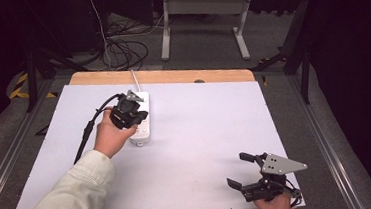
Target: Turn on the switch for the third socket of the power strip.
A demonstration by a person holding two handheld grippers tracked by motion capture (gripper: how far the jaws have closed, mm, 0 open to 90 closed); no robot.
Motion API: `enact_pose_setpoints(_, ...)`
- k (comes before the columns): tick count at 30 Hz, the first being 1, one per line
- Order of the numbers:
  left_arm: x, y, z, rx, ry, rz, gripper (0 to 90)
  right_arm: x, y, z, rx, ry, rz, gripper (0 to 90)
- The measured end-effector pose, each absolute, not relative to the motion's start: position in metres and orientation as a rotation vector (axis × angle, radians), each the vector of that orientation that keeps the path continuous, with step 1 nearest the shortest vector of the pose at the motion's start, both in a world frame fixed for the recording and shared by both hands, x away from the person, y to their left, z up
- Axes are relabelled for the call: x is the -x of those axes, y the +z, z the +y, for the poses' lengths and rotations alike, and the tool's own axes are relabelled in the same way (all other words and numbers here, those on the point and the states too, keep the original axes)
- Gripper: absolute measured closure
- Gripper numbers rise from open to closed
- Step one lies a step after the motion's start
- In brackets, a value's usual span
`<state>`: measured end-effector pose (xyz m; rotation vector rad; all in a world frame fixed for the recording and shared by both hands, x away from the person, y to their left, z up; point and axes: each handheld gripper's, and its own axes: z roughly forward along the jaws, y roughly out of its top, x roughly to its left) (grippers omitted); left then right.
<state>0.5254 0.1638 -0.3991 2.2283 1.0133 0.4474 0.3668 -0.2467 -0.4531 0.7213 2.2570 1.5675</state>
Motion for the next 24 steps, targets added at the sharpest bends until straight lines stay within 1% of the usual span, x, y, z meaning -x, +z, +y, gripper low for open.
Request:
enact_pose_setpoints(13,-0.517,-0.385,0.171,-2.175,0.426,0.976,90.0,-0.367,-0.453,-0.247,-0.723,1.565,2.259,8.6)
enact_pose_setpoints(19,-0.505,-0.375,0.173,-2.149,0.409,0.927,89.6,-0.367,-0.453,-0.248,-0.726,1.566,2.257,8.6)
enact_pose_setpoints(23,-0.492,-0.365,0.174,-2.133,0.430,0.888,89.2,-0.366,-0.453,-0.247,-0.717,1.568,2.256,8.6)
enact_pose_setpoints(24,-0.488,-0.363,0.174,-2.127,0.430,0.875,87.8,-0.366,-0.453,-0.247,-0.721,1.569,2.256,8.6)
